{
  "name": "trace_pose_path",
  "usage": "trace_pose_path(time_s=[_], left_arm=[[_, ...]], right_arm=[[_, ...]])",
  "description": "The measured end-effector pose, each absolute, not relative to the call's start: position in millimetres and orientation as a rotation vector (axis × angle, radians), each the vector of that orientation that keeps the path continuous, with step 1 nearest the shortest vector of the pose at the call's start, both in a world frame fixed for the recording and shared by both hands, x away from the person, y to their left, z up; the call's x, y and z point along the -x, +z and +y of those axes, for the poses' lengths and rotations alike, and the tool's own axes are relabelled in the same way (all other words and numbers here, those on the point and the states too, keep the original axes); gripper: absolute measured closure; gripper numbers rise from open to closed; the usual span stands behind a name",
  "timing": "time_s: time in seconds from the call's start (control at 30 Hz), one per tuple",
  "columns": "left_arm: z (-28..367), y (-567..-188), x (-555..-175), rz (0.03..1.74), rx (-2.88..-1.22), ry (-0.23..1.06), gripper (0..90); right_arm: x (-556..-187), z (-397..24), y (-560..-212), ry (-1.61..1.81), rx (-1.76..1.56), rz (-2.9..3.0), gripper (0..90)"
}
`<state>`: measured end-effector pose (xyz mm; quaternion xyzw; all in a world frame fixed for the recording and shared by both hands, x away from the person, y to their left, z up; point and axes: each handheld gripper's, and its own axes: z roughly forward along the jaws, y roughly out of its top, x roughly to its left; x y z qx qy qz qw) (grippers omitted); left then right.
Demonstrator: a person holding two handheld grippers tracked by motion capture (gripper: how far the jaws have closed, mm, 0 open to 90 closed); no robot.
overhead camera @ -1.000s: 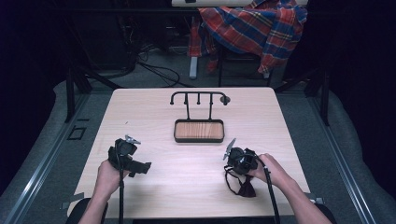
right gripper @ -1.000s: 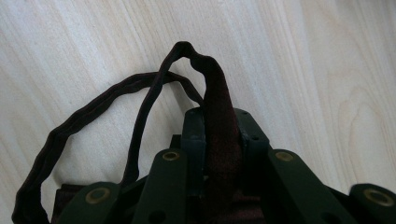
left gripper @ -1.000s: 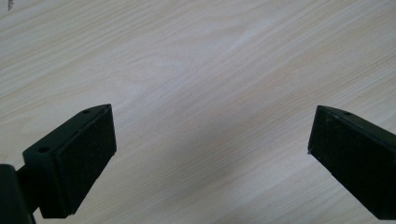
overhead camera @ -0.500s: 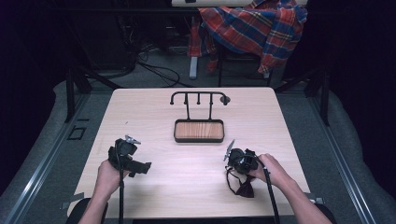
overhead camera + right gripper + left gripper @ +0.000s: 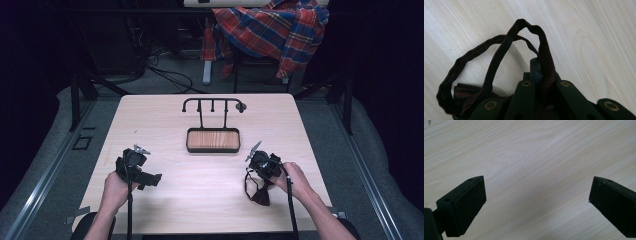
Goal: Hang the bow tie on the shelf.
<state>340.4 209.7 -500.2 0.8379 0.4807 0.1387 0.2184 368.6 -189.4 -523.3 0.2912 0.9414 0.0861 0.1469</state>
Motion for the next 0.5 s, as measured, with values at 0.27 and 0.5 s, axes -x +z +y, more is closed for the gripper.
trace_pose_path(time_s=[0.27,0.5], left_arm=[[209.6,-500.2,-340.6,1.326,-2.322,0.381,1.1],[209.7,-500.1,-340.5,1.328,-2.321,0.383,1.1]], right_arm=[[-366.0,-196.9,-508.8,0.322,-0.909,2.63,89.7],[-363.3,-200.1,-500.2,0.365,-0.931,2.577,89.7]])
